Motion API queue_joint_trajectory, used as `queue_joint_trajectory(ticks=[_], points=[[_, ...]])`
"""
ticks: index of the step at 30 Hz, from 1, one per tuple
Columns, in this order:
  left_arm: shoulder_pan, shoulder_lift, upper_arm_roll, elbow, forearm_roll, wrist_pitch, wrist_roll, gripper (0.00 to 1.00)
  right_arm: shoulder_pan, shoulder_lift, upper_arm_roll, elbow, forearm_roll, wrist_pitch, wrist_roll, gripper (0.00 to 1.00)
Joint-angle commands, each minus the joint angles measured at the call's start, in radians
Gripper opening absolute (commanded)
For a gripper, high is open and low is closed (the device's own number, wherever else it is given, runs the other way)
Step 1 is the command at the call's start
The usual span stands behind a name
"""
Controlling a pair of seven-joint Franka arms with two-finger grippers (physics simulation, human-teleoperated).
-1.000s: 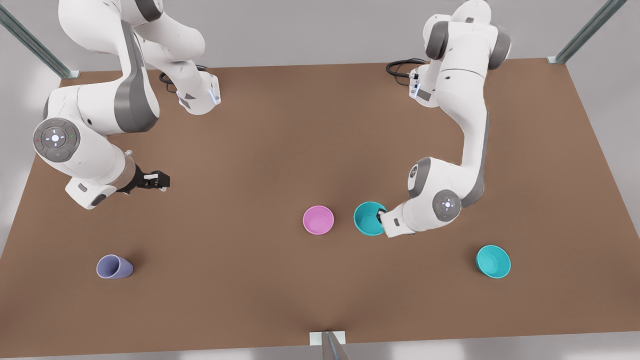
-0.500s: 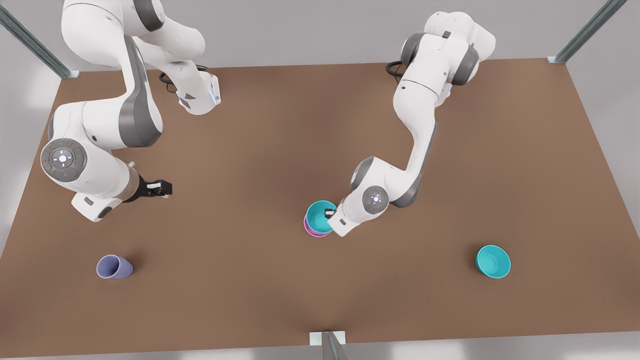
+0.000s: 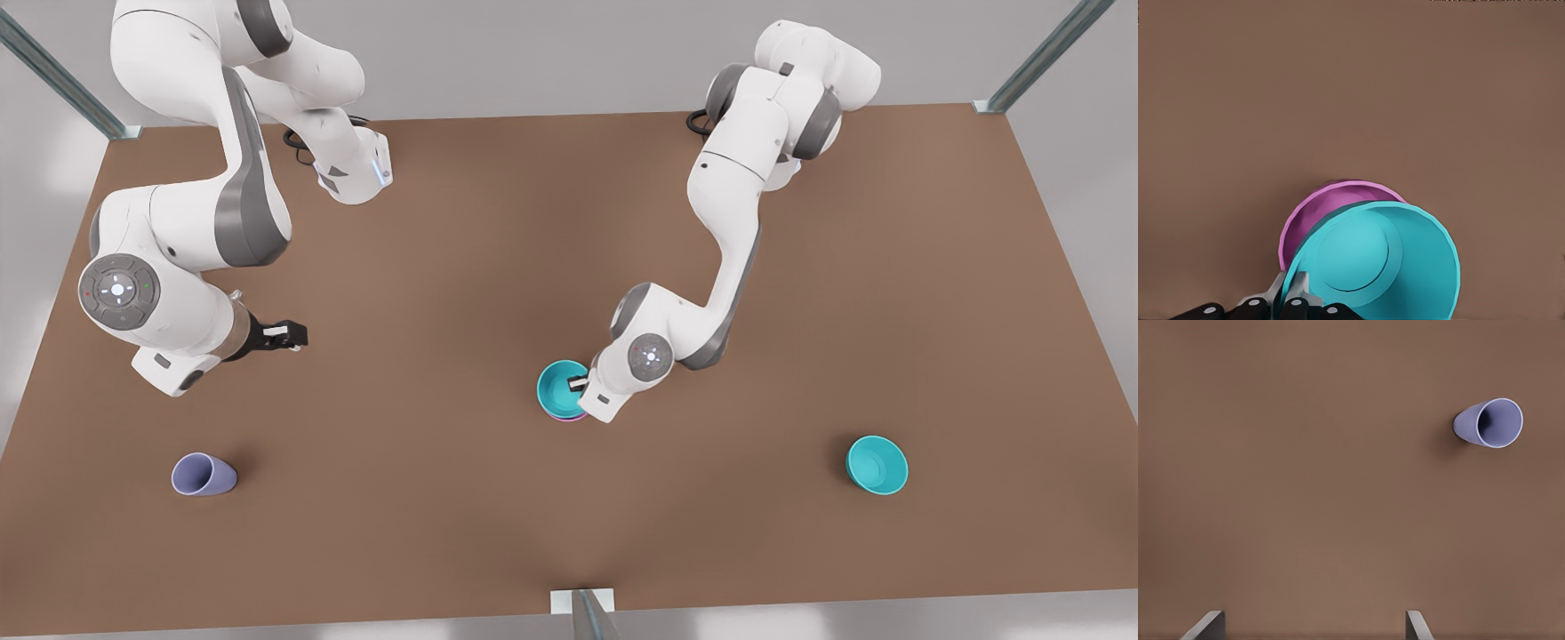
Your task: Stack the blue bowl on the pink bowl
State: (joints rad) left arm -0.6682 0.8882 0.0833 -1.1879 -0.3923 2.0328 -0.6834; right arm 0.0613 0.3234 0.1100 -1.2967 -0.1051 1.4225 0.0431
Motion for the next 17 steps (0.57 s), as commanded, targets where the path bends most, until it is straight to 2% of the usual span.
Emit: queue_joint_trajectory(ticks=[1, 3, 4, 6, 7, 8, 10, 12, 13, 17], points=[[0.001, -0.002, 0.0, -0.001, -0.002, 0.011, -0.188, 1.0, 0.0, -0.001, -0.001, 0.0, 0.001, -0.001, -0.009, 1.0], [0.004, -0.005, 0.0, -0.027, 0.004, 0.004, -0.185, 1.0, 0.0, -0.001, -0.001, 0.0, -0.001, -0.002, -0.009, 1.0], [0.018, -0.043, 0.001, -0.036, 0.082, -0.086, -0.169, 1.0, 0.0, -0.001, -0.001, 0.0, 0.001, -0.002, -0.009, 1.0], [0.114, -0.222, 0.009, -0.03, 0.249, -0.492, -0.049, 1.0, 0.0, -0.001, -0.001, 0.0, 0.001, -0.001, -0.009, 1.0], [0.217, -0.371, 0.009, -0.027, 0.348, -0.673, 0.144, 1.0, 0.0, -0.001, 0.0, 0.0, 0.001, -0.001, -0.009, 1.0], [0.306, -0.449, 0.009, -0.026, 0.372, -0.761, 0.332, 1.0, 0.0, -0.001, 0.0, 0.0, 0.001, -0.001, -0.009, 1.0], [0.43, -0.505, 0.009, 0.003, 0.374, -0.821, 0.602, 1.0, 0.0, -0.001, -0.001, 0.0, 0.001, -0.001, -0.009, 1.0], [0.447, -0.534, 0.007, 0.091, 0.375, -0.879, 0.745, 1.0, 0.0, -0.001, -0.001, 0.0, 0.001, -0.001, -0.009, 1.0], [0.447, -0.613, 0.009, 0.009, 0.394, -0.856, 0.743, 1.0, 0.0, -0.001, -0.001, 0.0, 0.001, -0.001, -0.009, 1.0], [0.443, -0.618, 0.013, -0.003, 0.4, -0.849, 0.743, 1.0, 0.0, -0.001, -0.001, 0.0, 0.001, -0.001, -0.009, 1.0]])
